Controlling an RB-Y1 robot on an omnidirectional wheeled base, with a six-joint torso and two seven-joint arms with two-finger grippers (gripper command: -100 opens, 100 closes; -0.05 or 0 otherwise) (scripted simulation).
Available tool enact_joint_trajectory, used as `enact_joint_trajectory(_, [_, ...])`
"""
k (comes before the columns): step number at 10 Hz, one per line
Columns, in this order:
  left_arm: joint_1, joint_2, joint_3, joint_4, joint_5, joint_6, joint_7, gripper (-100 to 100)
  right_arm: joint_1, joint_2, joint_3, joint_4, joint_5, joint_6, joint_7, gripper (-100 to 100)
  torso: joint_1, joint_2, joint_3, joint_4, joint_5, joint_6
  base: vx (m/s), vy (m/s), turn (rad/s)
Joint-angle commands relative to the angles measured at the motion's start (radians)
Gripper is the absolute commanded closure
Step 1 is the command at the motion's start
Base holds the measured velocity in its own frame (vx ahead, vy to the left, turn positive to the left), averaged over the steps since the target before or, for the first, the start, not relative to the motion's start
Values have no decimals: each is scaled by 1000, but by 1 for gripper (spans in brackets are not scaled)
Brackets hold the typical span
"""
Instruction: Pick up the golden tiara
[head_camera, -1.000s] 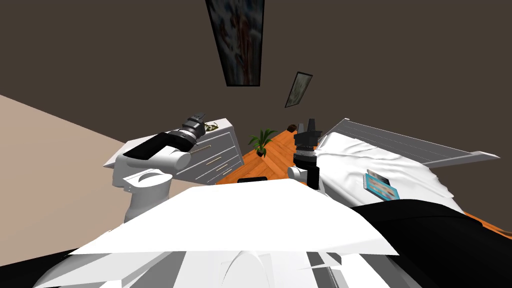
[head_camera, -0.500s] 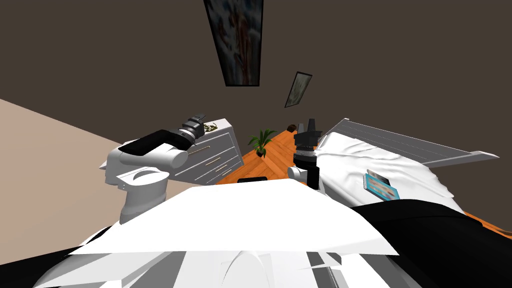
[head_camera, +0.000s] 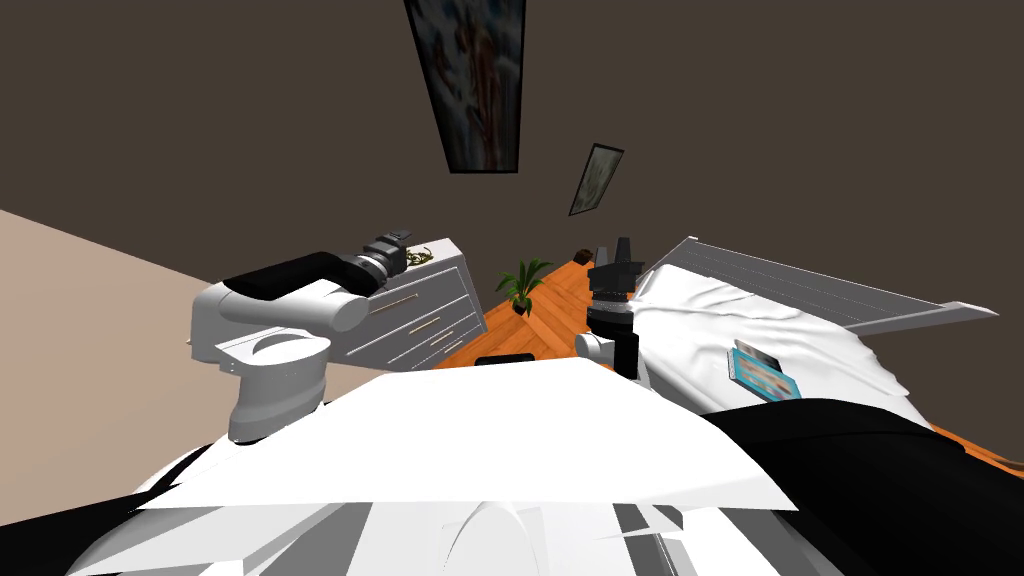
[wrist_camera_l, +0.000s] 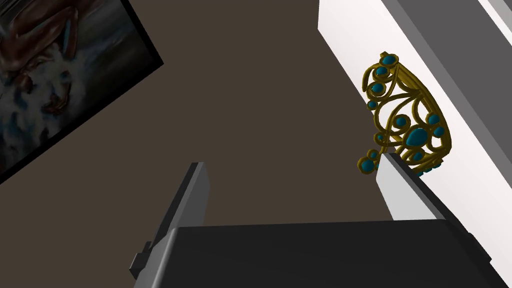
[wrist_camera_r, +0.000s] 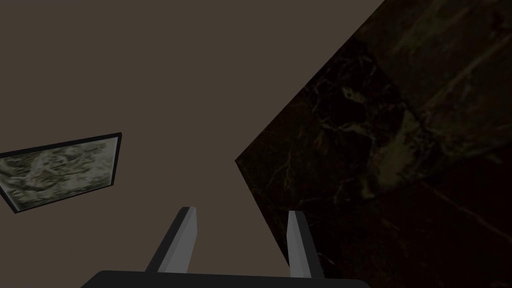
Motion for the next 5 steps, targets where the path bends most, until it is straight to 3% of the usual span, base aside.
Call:
enact_joint_trajectory(1, [-19, 25, 10, -2, 27, 50, 0, -100, 0, 0, 0, 0, 0, 0, 0, 0, 0, 0, 0, 0, 0, 0, 31, 7, -11])
enact_joint_trajectory(4, [-40, 48, 18, -2, 53, 137, 1, -100, 0, 0, 0, 0, 0, 0, 0, 0, 0, -1, -1, 0, 0, 0, 37, 4, -12])
enact_joint_trajectory(5, [-40, 48, 18, -2, 53, 144, 1, -100, 0, 0, 0, 0, 0, 0, 0, 0, 0, -1, -1, 0, 0, 0, 23, 8, 1])
